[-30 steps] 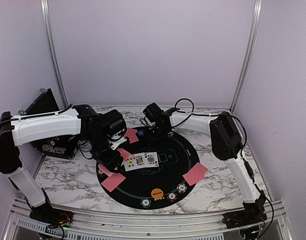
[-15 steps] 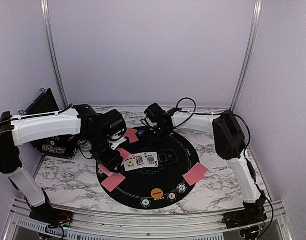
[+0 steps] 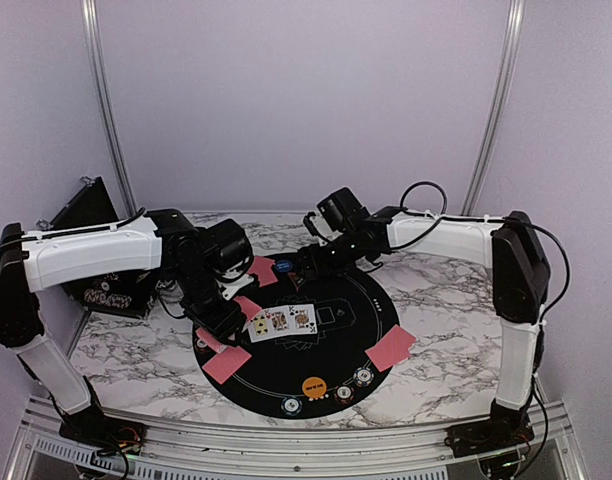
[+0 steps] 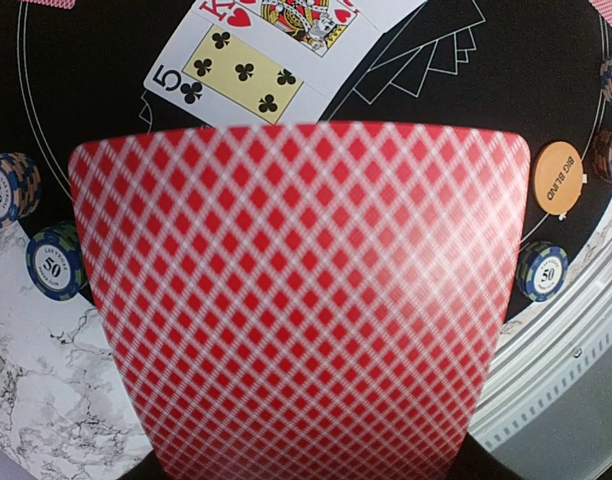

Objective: Distribute texas hold em gaming equipment
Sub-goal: Pick up the poker card from the face-down deck piles.

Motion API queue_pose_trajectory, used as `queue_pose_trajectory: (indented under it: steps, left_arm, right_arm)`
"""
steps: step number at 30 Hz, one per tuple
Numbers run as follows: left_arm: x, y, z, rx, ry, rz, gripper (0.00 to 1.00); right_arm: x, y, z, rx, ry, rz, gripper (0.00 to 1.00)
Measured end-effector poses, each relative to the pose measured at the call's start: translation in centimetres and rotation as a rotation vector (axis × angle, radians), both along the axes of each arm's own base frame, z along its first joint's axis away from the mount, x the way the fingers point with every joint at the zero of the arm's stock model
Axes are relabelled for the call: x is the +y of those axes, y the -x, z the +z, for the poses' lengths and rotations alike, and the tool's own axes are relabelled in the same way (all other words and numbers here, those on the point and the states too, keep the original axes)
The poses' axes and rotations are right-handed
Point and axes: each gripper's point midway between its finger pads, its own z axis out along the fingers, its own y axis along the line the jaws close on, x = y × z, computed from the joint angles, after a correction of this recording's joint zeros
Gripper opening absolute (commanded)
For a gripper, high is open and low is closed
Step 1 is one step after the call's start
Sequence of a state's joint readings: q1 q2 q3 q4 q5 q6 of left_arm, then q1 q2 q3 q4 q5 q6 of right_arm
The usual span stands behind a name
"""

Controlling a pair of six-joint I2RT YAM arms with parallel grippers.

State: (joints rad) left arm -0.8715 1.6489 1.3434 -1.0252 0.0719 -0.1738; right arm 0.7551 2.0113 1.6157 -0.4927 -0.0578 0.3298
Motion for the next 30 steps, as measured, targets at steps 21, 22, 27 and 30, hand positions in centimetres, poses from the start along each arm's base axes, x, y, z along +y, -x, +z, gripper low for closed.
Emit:
queue_pose_trajectory:
  steps: [21, 22, 27, 30]
  left_arm:
    - [-0.9, 0.3, 0.1, 0.002, 0.009, -0.021, 0.59]
    - [-1.0, 0.3, 0.2, 0.001, 0.009, -0.022, 0.59]
    - [-1.2, 0.2, 0.3, -0.002, 0.013, -0.025, 0.59]
    - [-1.3, 0.2, 0.3, -0.003, 0.015, -0.026, 0.59]
  right_arm:
    - [3.8, 13.2, 1.0, 0.471, -0.67, 0.214, 0.59]
    - [4.1, 13.5, 1.5, 0.481, -0.693, 0.223, 0.58]
    - [5.3, 14.0, 3.1, 0.496, -0.766, 0.254, 0.53]
    - [5.8, 14.2, 3.1, 0.518, -0.789, 0.259, 0.49]
